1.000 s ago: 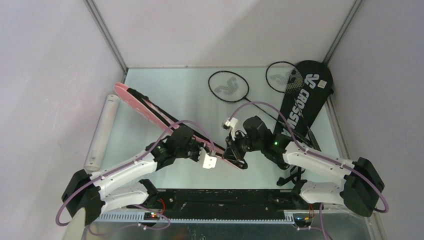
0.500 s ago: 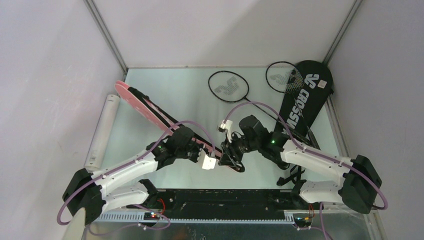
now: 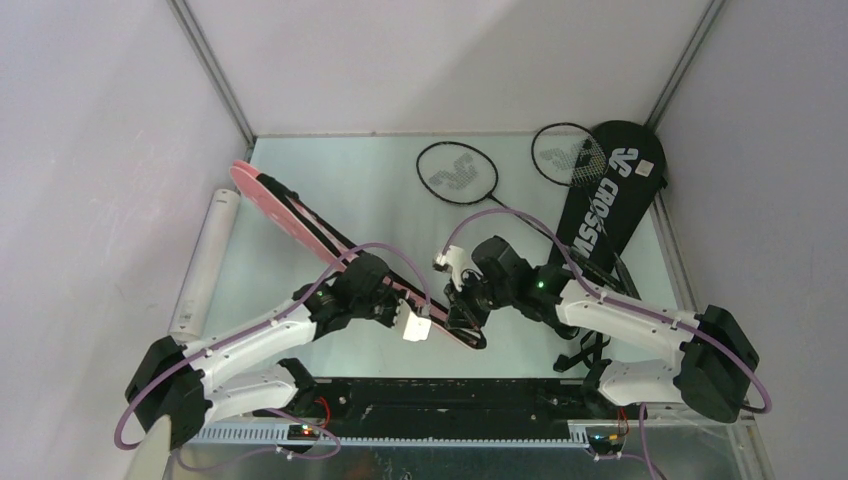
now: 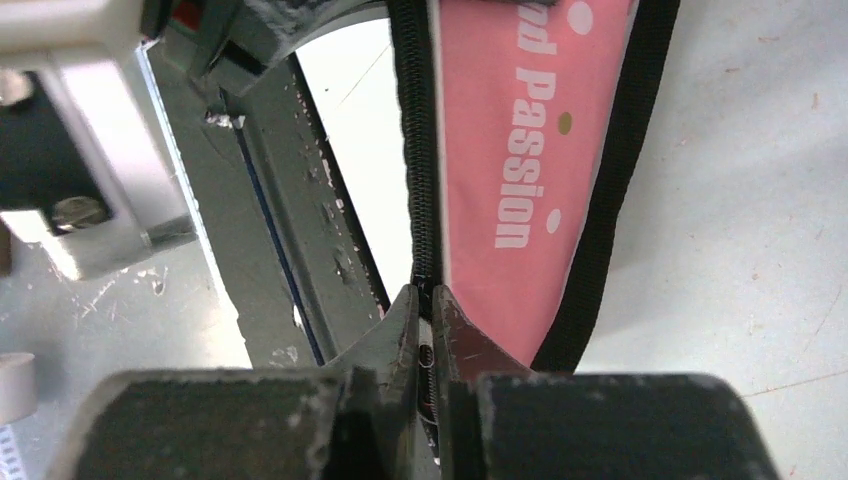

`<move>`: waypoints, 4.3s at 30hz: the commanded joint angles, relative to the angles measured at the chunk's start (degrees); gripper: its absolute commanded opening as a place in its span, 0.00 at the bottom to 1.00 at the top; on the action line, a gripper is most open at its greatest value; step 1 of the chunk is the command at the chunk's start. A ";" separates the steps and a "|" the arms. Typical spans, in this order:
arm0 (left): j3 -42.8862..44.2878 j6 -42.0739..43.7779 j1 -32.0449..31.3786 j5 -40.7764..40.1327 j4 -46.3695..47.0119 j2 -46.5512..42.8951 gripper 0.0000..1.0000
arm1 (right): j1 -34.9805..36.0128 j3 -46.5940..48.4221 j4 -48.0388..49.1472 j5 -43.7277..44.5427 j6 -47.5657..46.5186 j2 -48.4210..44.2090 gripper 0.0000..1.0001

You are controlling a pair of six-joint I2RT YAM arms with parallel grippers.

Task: Pack up the badminton gear
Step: Zip the racket bag at the center of the board, then place the racket bag at the center of the board, then pick up the racket bag from the corner of the board.

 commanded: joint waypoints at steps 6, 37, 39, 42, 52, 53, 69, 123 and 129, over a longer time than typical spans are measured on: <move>2.66 0.99 0.62 -1.36 0.56 0.51 0.00 | 2.17 2.30 -0.67 4.20 -0.09 -1.69 0.00; 5.61 6.93 7.27 -1.79 -5.72 -1.23 0.00 | 8.10 -0.66 -28.54 44.40 35.64 0.52 0.24; 6.97 12.27 7.23 -1.27 -12.25 -0.27 0.01 | 8.28 -1.34 -26.24 46.04 33.46 -5.72 0.48; 10.49 23.67 7.28 -3.62 -26.61 3.33 0.03 | 8.00 -3.99 -20.15 45.70 29.23 -14.24 0.74; 20.05 31.90 7.45 -31.07 -47.50 23.41 0.16 | 2.97 -11.74 -17.18 45.00 30.21 -31.55 0.95; 19.23 32.80 7.54 -33.15 -46.36 24.09 0.29 | 2.62 -11.81 -17.58 45.47 30.44 -31.91 0.96; 41.34 15.33 8.28 -0.40 -17.30 19.02 1.00 | -19.92 -12.64 3.19 53.86 30.71 -28.33 0.99; -4.37 -83.45 9.42 -35.98 31.41 -10.73 1.00 | -63.33 36.30 -0.18 36.58 5.41 29.62 0.00; -5.68 -84.48 9.42 -36.17 31.16 -12.24 1.00 | -54.48 36.66 6.19 56.04 -11.21 18.01 0.00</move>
